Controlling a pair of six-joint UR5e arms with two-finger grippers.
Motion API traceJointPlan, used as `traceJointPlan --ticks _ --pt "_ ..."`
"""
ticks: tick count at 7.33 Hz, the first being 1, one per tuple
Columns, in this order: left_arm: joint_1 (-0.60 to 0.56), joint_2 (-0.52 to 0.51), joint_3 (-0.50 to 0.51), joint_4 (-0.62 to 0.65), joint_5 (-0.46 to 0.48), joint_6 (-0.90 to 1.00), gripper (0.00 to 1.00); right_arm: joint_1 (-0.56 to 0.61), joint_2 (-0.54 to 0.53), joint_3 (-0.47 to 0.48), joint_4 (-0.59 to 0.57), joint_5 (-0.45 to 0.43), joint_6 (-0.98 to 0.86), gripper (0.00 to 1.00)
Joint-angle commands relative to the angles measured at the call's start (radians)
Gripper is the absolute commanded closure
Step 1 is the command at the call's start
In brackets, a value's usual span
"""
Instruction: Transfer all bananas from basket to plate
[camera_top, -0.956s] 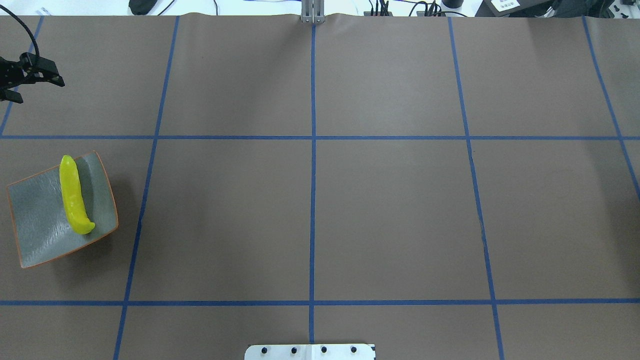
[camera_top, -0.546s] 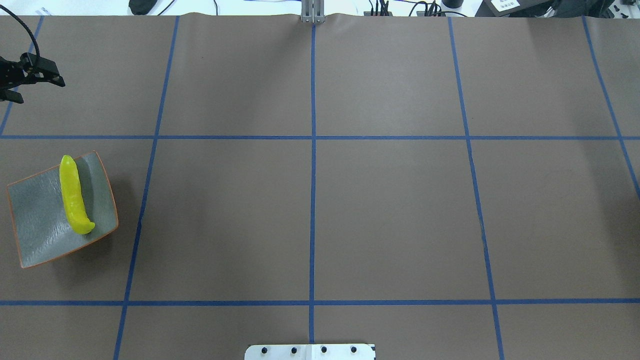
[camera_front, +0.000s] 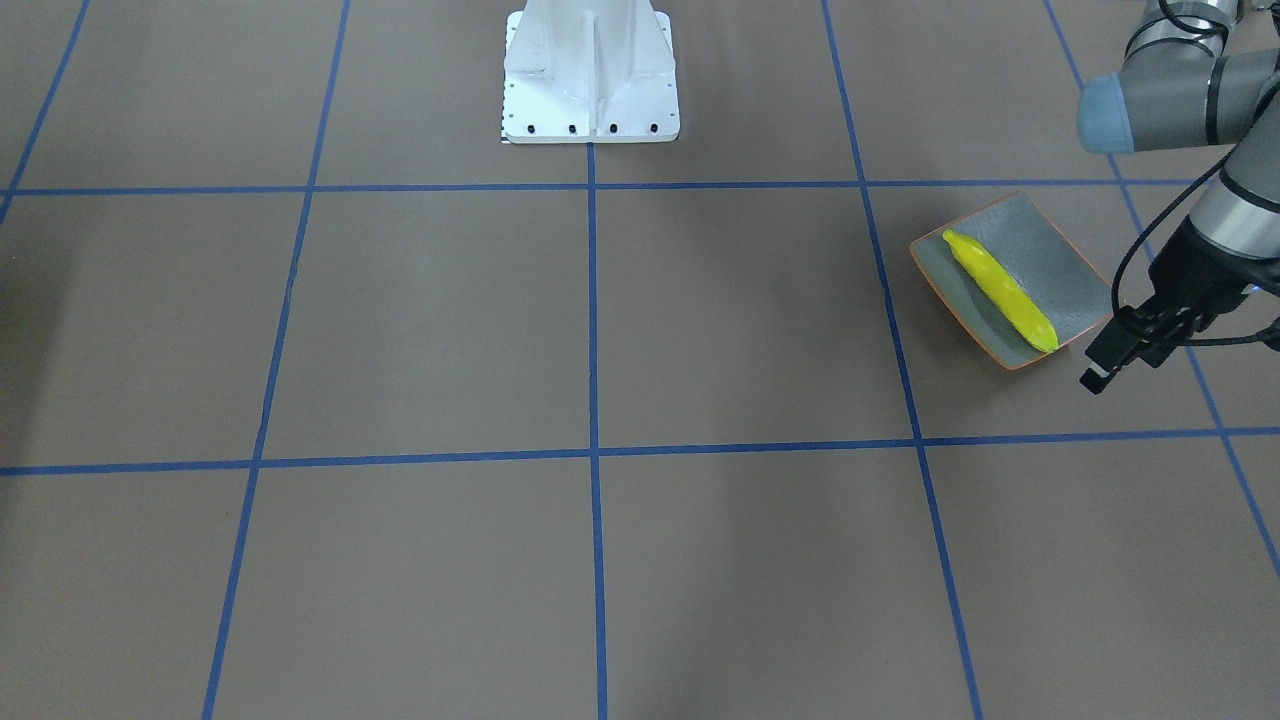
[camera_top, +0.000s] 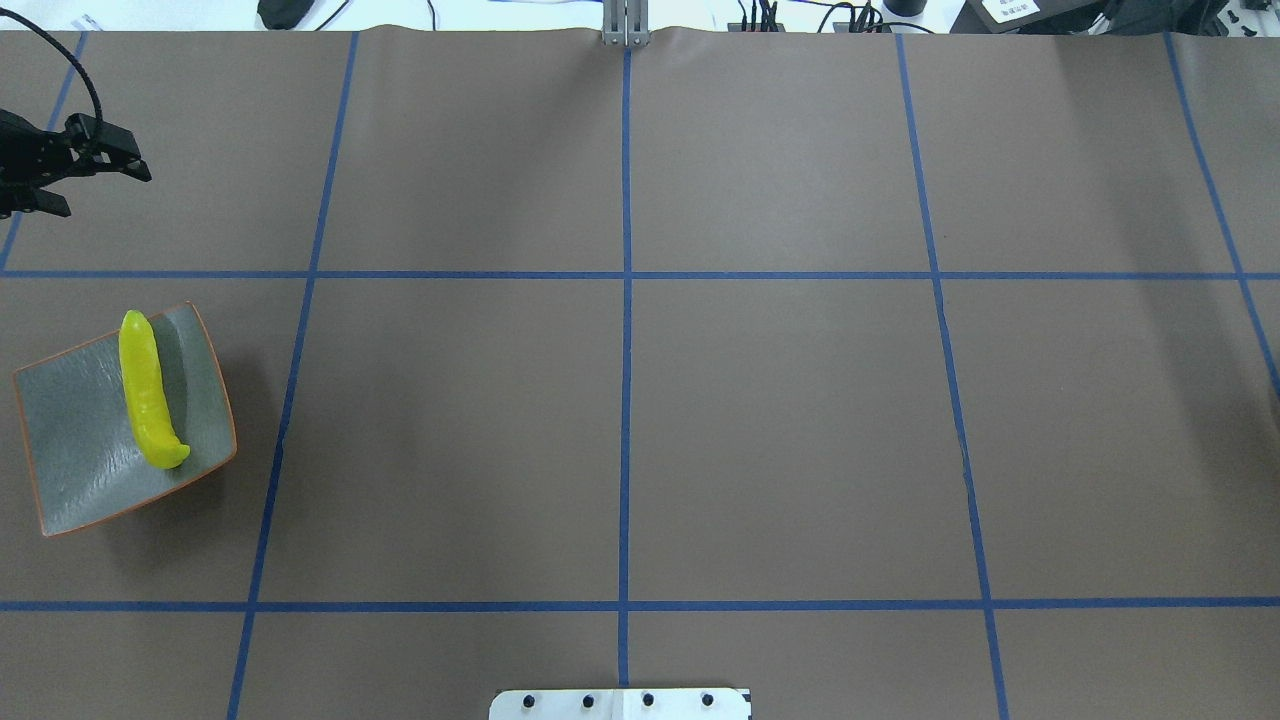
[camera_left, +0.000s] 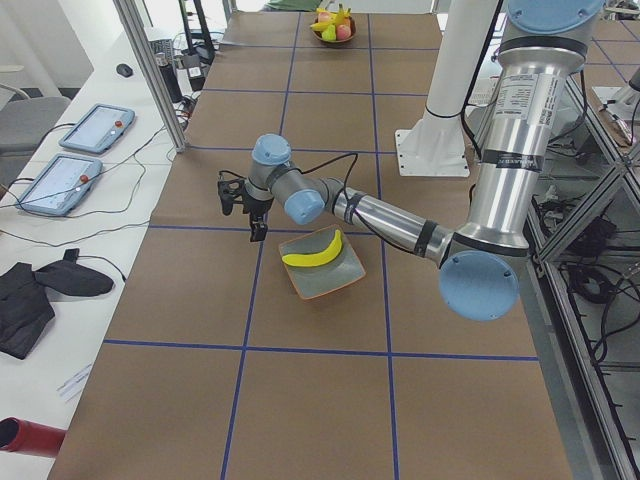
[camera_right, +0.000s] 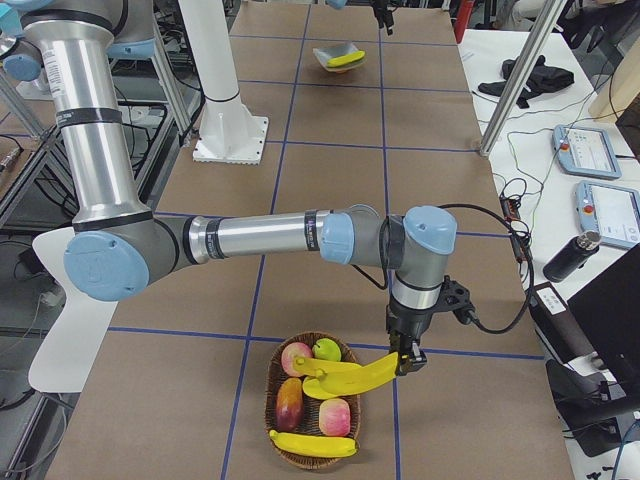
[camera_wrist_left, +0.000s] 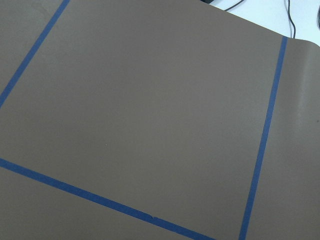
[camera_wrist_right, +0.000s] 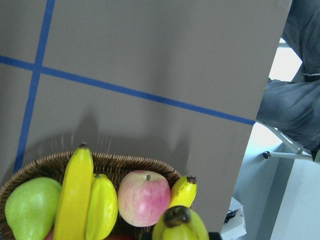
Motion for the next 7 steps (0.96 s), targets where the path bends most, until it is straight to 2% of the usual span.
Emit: traceJointPlan --ticks 1,2,3,5,7 --pt "0.023 -0.060 0.003 -0.001 0.004 -0.032 0.00 -0.138 0.053 -0.006 0.193 0.121 0.357 1.00" --pt "0.023 -0.104 0.005 -0.001 0.001 -0.035 0.00 -0.201 0.103 -0.003 0.222 0.172 0.506 1.00" --pt "0.025 -0.147 0.009 -0.004 0.000 -0.036 0.00 -0.247 0.169 -0.008 0.215 0.289 0.594 1.00" --pt "0.095 -0.204 0.013 -0.107 -0.003 -0.080 0.00 -0.345 0.263 0.008 0.226 0.474 0.812 1.00" --pt "0.185 -0.320 0.020 -0.128 -0.003 -0.162 0.00 -0.454 0.386 0.027 0.221 0.554 1.005 1.00"
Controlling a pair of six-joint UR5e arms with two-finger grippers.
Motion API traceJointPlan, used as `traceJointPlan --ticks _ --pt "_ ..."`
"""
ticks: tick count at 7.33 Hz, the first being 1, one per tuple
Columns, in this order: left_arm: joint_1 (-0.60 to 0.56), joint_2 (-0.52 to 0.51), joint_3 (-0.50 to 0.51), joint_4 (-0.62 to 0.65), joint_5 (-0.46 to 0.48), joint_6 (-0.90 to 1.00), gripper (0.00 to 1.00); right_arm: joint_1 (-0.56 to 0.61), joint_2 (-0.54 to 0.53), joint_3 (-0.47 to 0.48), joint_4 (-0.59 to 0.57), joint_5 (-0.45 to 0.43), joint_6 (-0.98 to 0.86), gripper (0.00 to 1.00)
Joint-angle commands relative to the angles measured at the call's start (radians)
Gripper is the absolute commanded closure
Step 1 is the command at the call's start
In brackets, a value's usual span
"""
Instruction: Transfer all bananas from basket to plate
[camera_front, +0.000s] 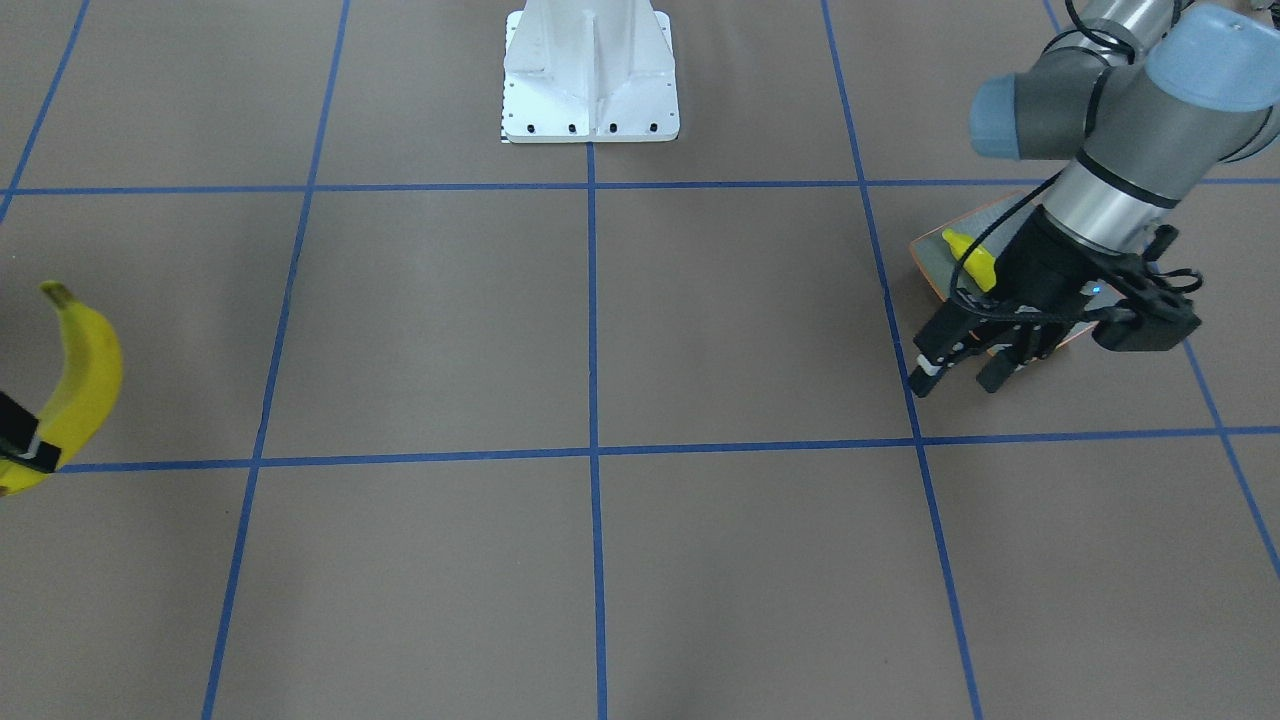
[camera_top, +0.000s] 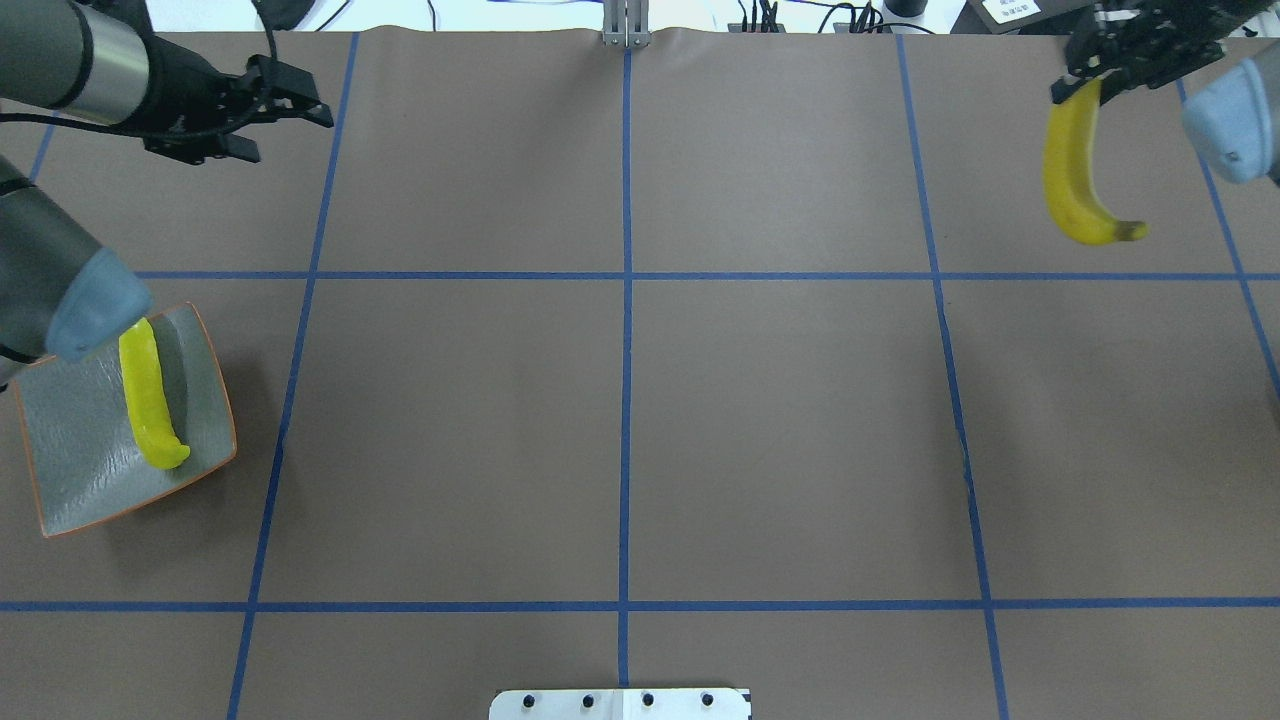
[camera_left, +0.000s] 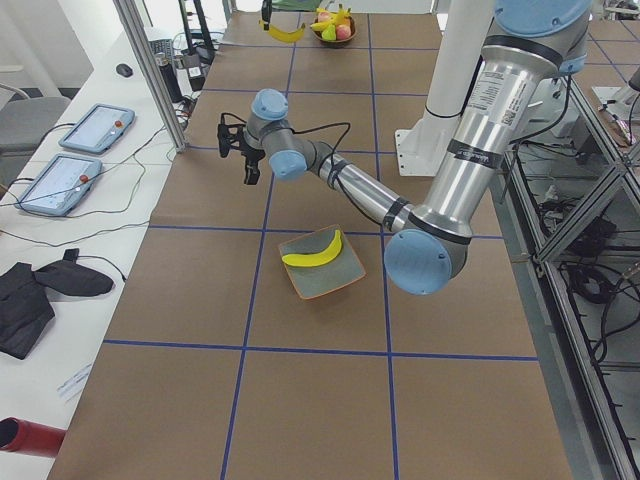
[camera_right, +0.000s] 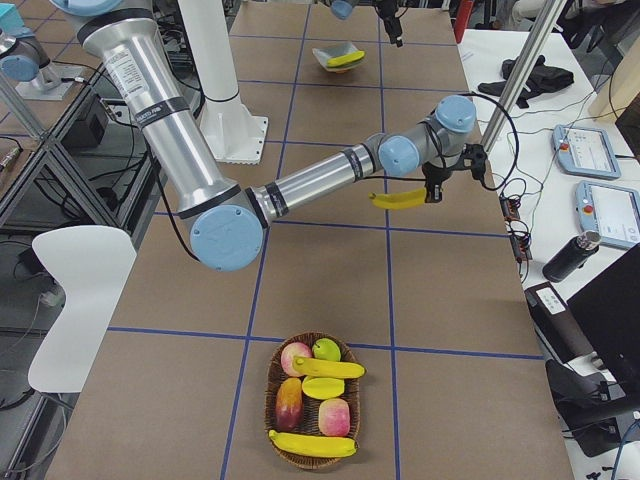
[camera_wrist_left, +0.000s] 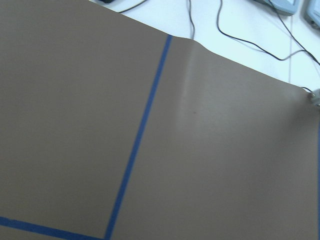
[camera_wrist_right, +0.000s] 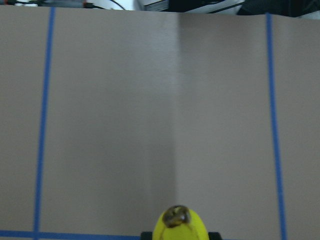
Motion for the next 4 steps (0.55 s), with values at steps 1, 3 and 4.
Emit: traceJointPlan --ticks 1,3,4 --pt "0.105 -0.109 0.002 -0.017 0.000 -0.084 0.00 -0.118 0.131 0.016 -0.002 0.120 0.229 1.00" --pt "0.163 -0.153 0.009 -0.126 0.000 -0.280 0.00 -0.217 0.168 0.070 -0.004 0.126 0.418 1.00" --pt "0.189 -0.156 0.024 -0.250 0.004 -0.416 0.00 -0.246 0.168 0.102 -0.002 0.121 0.464 1.00"
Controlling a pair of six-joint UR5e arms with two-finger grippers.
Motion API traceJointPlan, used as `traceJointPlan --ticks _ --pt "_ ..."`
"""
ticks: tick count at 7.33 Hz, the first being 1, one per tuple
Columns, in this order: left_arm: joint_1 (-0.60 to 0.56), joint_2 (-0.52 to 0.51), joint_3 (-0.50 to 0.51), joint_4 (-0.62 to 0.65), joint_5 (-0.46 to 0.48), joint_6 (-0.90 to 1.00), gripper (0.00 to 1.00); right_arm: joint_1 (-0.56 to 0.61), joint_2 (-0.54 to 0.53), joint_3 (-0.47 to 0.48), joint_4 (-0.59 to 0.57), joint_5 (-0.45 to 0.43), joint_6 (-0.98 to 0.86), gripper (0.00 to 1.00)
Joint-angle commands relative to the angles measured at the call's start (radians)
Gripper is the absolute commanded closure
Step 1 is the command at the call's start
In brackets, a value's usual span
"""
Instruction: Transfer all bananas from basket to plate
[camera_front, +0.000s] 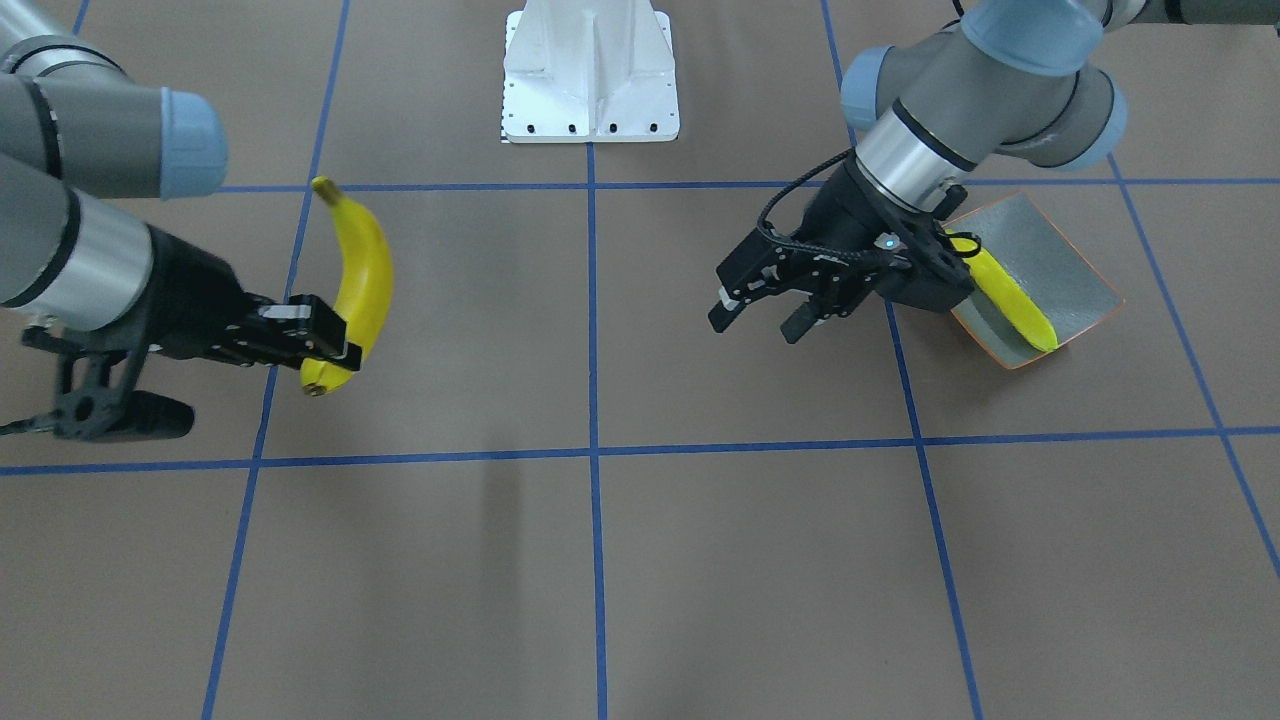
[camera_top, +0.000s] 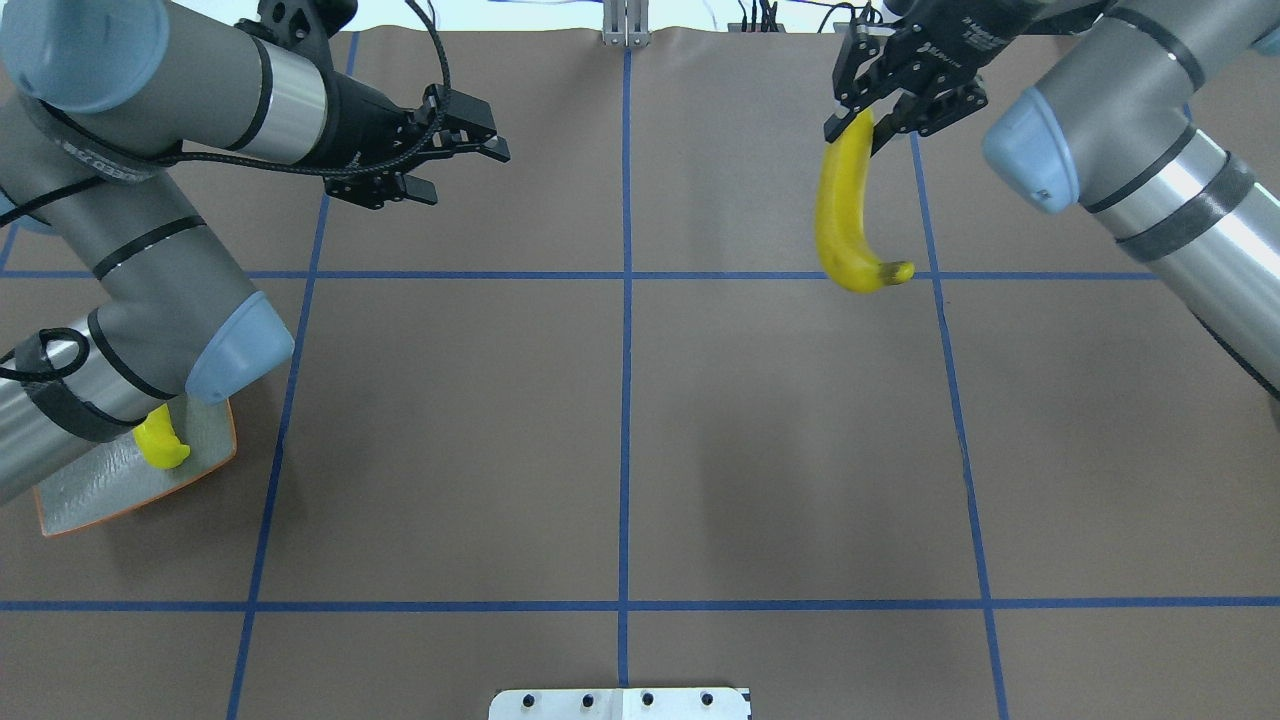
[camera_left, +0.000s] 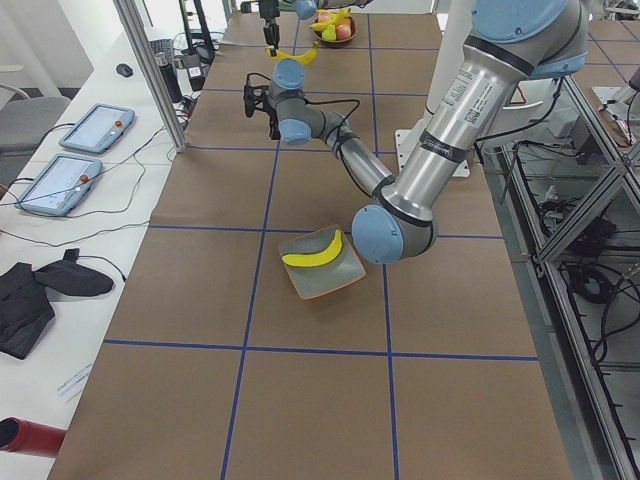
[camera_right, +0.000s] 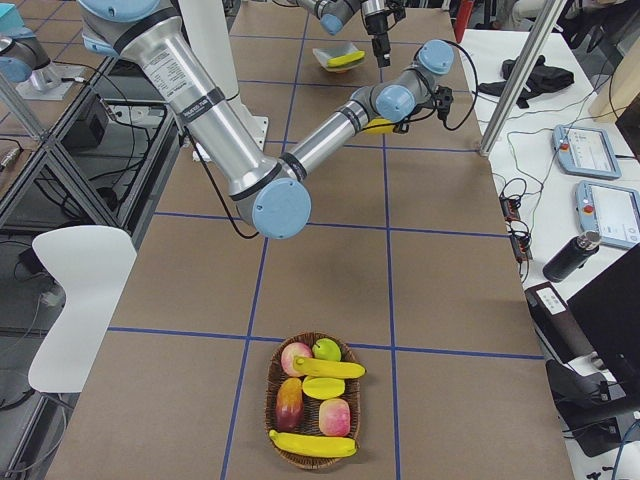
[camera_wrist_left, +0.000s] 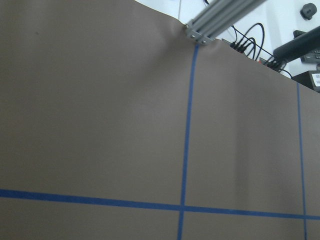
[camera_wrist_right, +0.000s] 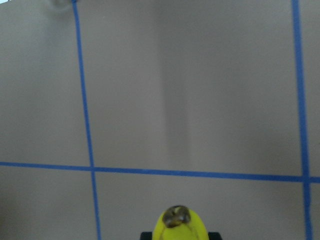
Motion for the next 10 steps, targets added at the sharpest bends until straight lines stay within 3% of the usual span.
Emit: traceJointPlan --ticks 1,2,5,10 --pt "0.067 -0.013 0.034 -0.250 0.011 -0.271 0.00 -0.071 0.011 0.063 0.001 -0.001 0.132 1.00" --pt "0.094 -0.013 0.032 -0.307 0.011 -0.364 0.00 -0.088 0.014 0.083 0.001 -0.002 0.166 1.00" --pt "0.230 -0.077 0.032 -0.358 0.184 -0.461 0.00 -0.108 0.017 0.097 0.003 -0.001 0.166 1.00" --pt "0.287 -0.122 0.058 -0.358 0.224 -0.458 0.00 -0.106 0.017 0.112 0.001 0.041 0.166 1.00"
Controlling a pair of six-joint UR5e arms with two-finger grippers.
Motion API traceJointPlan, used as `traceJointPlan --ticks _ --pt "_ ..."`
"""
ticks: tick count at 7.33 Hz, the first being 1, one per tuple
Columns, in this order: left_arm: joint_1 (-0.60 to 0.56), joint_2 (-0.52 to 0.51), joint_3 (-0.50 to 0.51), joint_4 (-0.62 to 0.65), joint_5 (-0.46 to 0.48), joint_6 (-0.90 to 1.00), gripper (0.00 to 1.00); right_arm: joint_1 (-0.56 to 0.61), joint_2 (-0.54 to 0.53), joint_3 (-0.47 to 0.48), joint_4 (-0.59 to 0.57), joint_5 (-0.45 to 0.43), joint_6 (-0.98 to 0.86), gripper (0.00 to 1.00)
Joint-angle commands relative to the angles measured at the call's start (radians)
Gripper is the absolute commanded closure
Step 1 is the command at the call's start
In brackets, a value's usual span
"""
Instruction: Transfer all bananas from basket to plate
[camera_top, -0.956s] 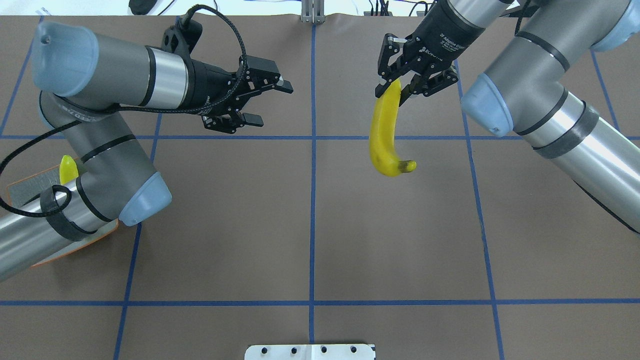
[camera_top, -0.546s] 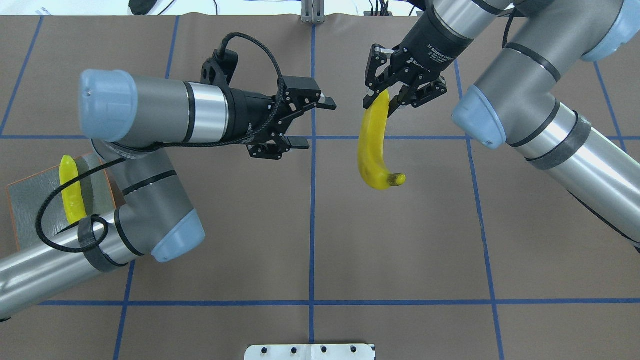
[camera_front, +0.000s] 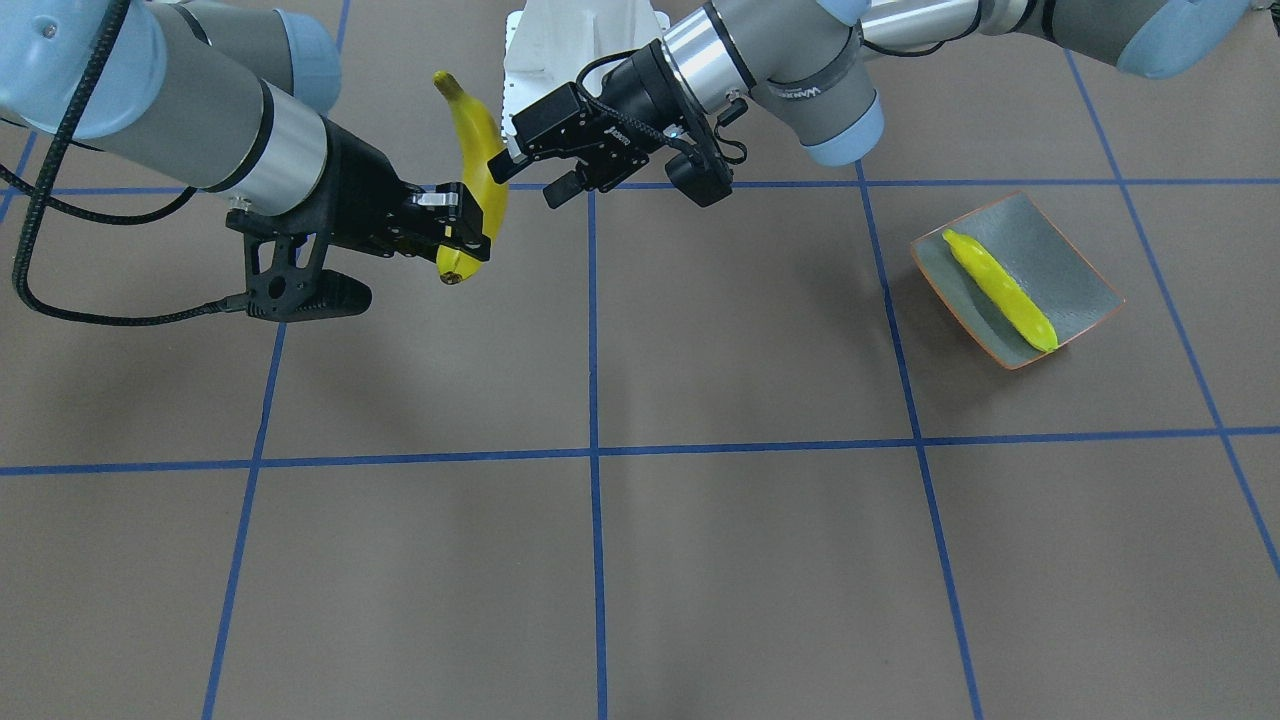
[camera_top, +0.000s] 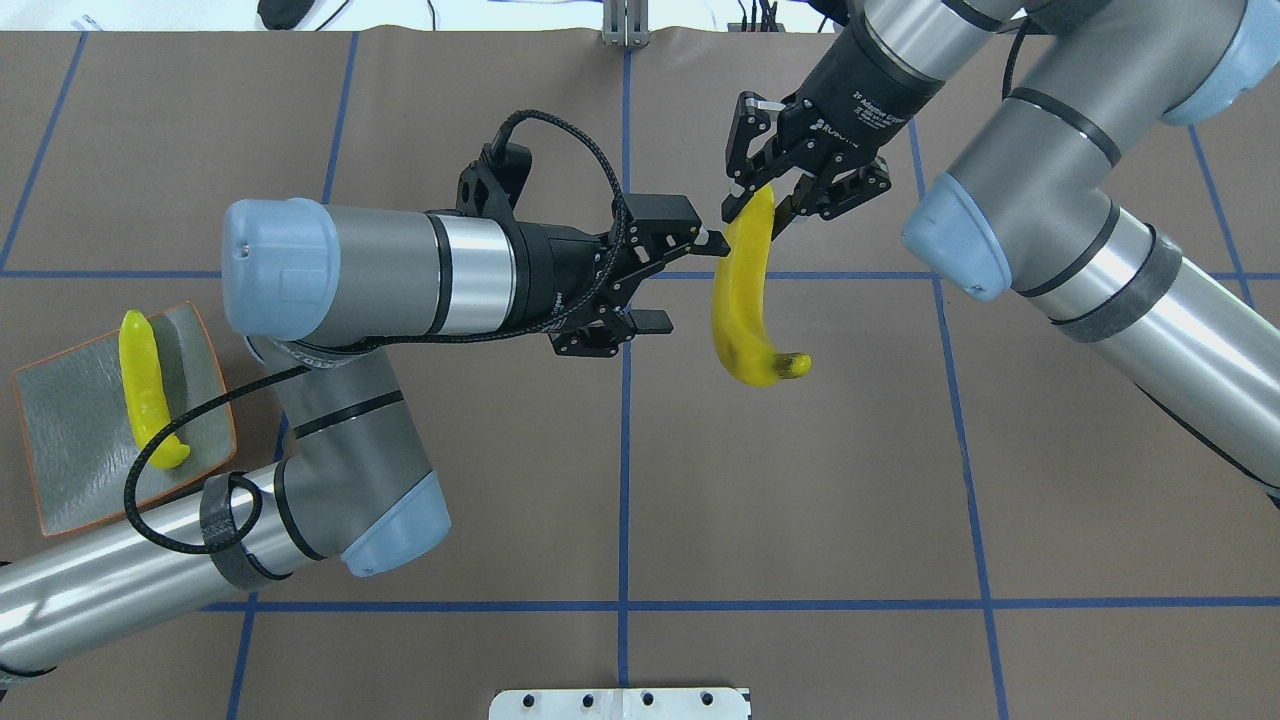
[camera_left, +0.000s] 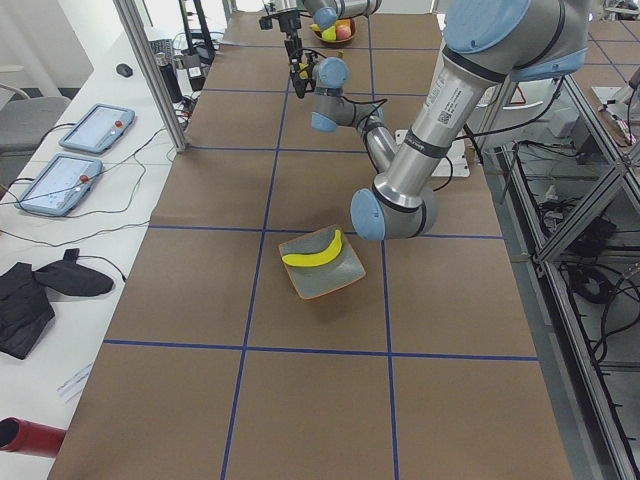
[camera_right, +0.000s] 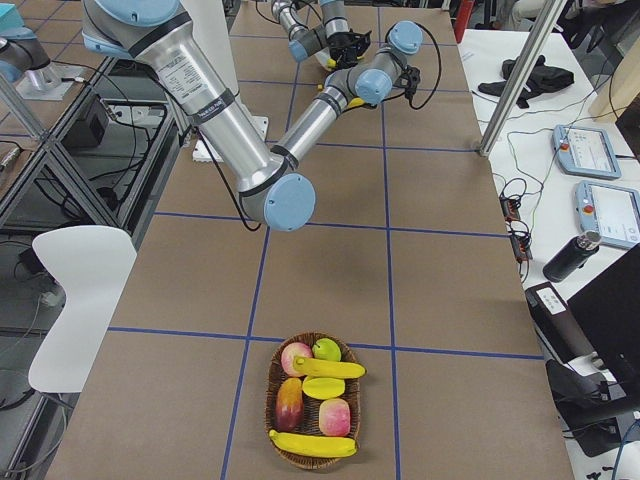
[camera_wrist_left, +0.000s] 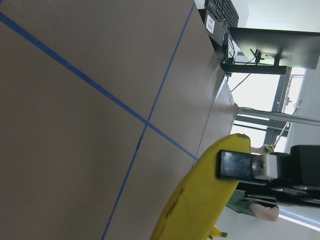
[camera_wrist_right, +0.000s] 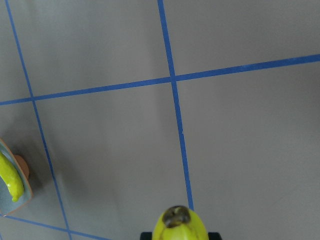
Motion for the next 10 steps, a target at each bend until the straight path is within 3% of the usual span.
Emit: traceJointPlan --ticks 1,6,8,9,10 --pt "0.017 -0.034 0.031 -0.002 0.006 0.002 0.00 0.000 -0.003 0.009 -0.001 0.017 0.001 1.00" --pt "0.045 -0.056 0.063 -0.003 0.006 0.005 0.01 0.000 -0.005 0.007 0.002 0.017 -0.001 1.00" --pt "0.045 -0.063 0.063 -0.003 0.007 0.004 0.06 0.000 -0.009 0.009 0.002 0.017 0.001 1.00" --pt "0.045 -0.063 0.062 -0.003 0.006 0.004 0.22 0.000 -0.011 0.009 0.002 0.017 -0.001 1.00" --pt "0.045 -0.066 0.062 -0.002 0.006 0.004 0.47 0.000 -0.011 0.007 0.003 0.017 -0.001 1.00"
